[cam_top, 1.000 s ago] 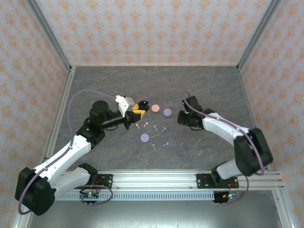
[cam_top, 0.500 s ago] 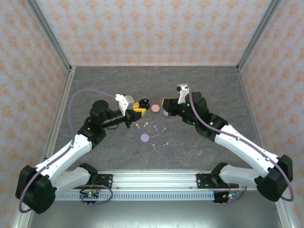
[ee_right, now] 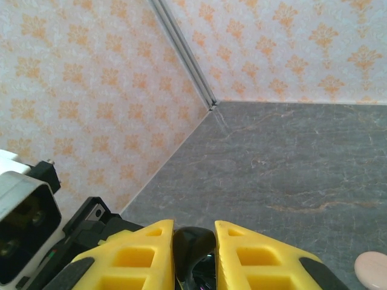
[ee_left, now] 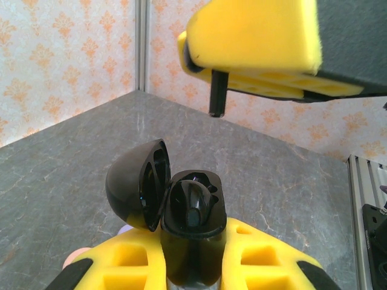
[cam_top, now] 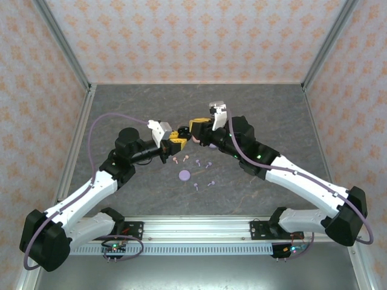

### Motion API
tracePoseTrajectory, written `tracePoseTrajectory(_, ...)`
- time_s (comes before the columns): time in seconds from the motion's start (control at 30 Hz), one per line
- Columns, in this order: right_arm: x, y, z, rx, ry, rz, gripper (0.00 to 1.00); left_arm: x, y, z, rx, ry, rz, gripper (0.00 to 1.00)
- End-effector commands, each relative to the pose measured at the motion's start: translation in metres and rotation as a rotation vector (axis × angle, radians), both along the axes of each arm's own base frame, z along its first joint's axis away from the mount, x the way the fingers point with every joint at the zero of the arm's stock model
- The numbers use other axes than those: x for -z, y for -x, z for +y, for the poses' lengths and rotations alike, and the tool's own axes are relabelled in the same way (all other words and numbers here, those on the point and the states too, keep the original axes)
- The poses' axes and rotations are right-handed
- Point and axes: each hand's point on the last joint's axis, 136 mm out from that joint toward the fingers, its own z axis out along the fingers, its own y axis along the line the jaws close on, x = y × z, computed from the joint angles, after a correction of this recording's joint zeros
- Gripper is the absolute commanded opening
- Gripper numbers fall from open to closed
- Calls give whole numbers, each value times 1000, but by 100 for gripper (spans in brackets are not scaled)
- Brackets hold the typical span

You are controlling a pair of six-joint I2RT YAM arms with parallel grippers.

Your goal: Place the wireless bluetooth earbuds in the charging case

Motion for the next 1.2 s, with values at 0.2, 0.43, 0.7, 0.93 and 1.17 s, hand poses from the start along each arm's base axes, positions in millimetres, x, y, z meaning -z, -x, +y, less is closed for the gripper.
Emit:
tracePoseTrajectory(0.2,0,5,21,-67,-8,-3,20,-13,-1,-2,-3,22,-43,0)
tracePoseTrajectory(0.43,11,6,23,-75,16,29,20,-13,-1,-1,-9,16,-47,0)
tracePoseTrajectory(0.7,22,8,21,-76,46,58,19,-14,-1,-1,-10,14,-48,0)
tracePoseTrajectory(0.93,30,7,23,-78,60,76,19,-15,0,-1,-6,16,-53,0)
tracePoseTrajectory(1.17,28,8,26,-92,56,79,22,-16,0,-1,-4,17,-54,0)
